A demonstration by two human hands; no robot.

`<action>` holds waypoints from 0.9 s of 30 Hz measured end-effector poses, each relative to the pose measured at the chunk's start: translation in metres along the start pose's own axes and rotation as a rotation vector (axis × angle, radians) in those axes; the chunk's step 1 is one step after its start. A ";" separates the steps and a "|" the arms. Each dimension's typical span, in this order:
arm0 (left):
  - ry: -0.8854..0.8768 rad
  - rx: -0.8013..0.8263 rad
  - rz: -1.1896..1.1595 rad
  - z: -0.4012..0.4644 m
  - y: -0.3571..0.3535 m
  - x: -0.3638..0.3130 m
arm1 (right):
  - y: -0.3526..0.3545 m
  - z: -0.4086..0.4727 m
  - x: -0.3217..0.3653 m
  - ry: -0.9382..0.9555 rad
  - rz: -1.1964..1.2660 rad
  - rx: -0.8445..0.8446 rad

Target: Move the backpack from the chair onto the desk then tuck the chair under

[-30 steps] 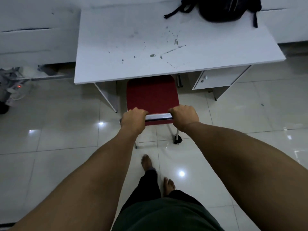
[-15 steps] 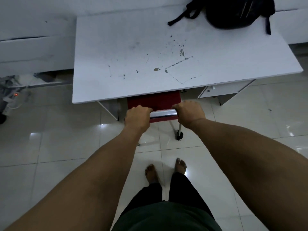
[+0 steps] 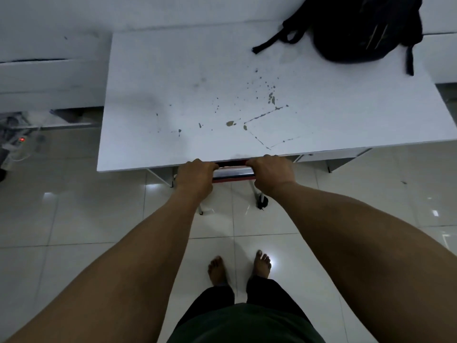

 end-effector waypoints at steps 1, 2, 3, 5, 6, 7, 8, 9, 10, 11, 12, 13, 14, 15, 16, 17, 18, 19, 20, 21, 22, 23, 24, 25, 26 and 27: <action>-0.001 0.001 0.004 0.000 -0.002 0.000 | -0.002 0.001 -0.001 0.011 -0.007 -0.005; -0.006 0.001 0.018 0.001 0.000 -0.001 | -0.002 0.002 -0.002 0.013 -0.019 -0.011; -0.002 -0.002 0.026 0.000 -0.001 0.002 | -0.003 0.003 0.000 0.022 -0.028 -0.009; -0.005 -0.002 0.028 0.001 -0.005 0.002 | -0.006 0.004 -0.001 0.019 -0.018 -0.020; -0.003 0.015 0.036 0.001 -0.007 0.001 | -0.008 0.003 -0.001 0.013 -0.013 -0.015; -0.001 0.018 0.042 0.001 -0.008 0.001 | -0.009 0.003 -0.001 0.007 -0.013 -0.015; 0.006 0.019 0.038 0.001 -0.008 0.001 | -0.007 0.002 0.000 0.006 -0.015 -0.017; 0.010 0.023 0.029 0.001 -0.009 0.002 | -0.007 0.002 0.000 0.005 -0.018 -0.013; 0.022 0.048 0.007 0.002 -0.009 0.002 | -0.007 0.002 0.000 0.005 -0.014 0.005; 0.027 0.074 -0.021 0.002 -0.010 0.003 | -0.007 0.002 0.001 0.010 -0.003 0.029; 0.030 0.112 -0.049 0.002 -0.010 0.004 | -0.007 0.001 0.002 0.015 0.018 0.057; 0.022 0.149 -0.068 0.002 -0.011 0.005 | -0.007 0.001 0.002 0.022 0.038 0.087; 0.022 0.201 -0.099 0.003 -0.011 0.004 | -0.006 0.001 0.002 0.031 0.050 0.121; 0.011 0.246 -0.126 0.002 -0.011 0.003 | -0.003 -0.001 0.002 0.043 0.043 0.144; 0.008 0.298 -0.142 0.000 -0.011 0.001 | 0.001 -0.003 0.001 0.050 0.018 0.161; 0.000 0.344 -0.145 0.000 -0.010 -0.002 | 0.006 -0.004 0.000 0.049 -0.002 0.170; 0.000 0.396 -0.129 -0.001 -0.007 -0.004 | 0.010 -0.003 -0.003 0.040 -0.015 0.187; -0.002 0.426 -0.105 -0.002 -0.005 -0.006 | 0.012 -0.004 -0.004 0.034 -0.014 0.216; 0.001 0.454 -0.069 -0.005 0.003 -0.008 | 0.017 -0.006 -0.005 0.024 -0.007 0.249; 0.000 0.480 -0.049 -0.004 0.005 -0.009 | 0.020 -0.006 -0.006 0.021 -0.005 0.287; 0.002 0.494 -0.022 -0.006 0.017 -0.012 | 0.028 -0.007 -0.007 0.016 -0.019 0.310; -0.010 0.493 -0.011 -0.005 0.027 -0.014 | 0.034 -0.005 -0.008 0.011 -0.016 0.315; -0.010 0.480 0.007 -0.004 0.045 -0.017 | 0.048 -0.001 -0.010 -0.001 -0.021 0.304; -0.006 0.458 0.002 -0.001 0.061 -0.019 | 0.060 0.004 -0.012 -0.001 -0.029 0.295; -0.008 0.405 -0.027 0.001 0.081 -0.023 | 0.070 0.010 -0.014 -0.005 -0.016 0.283; -0.001 0.348 -0.037 0.002 0.104 -0.026 | 0.088 0.012 -0.016 -0.008 -0.016 0.257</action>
Point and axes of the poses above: each hand's wrist, its own z-axis towards the middle knuckle, its own y-axis out of the back of the hand, x = y × z, the point moved 9 cm from there along z, towards the middle knuckle, and after that the axes turned 3 degrees about -z, right-handed, at the moved point
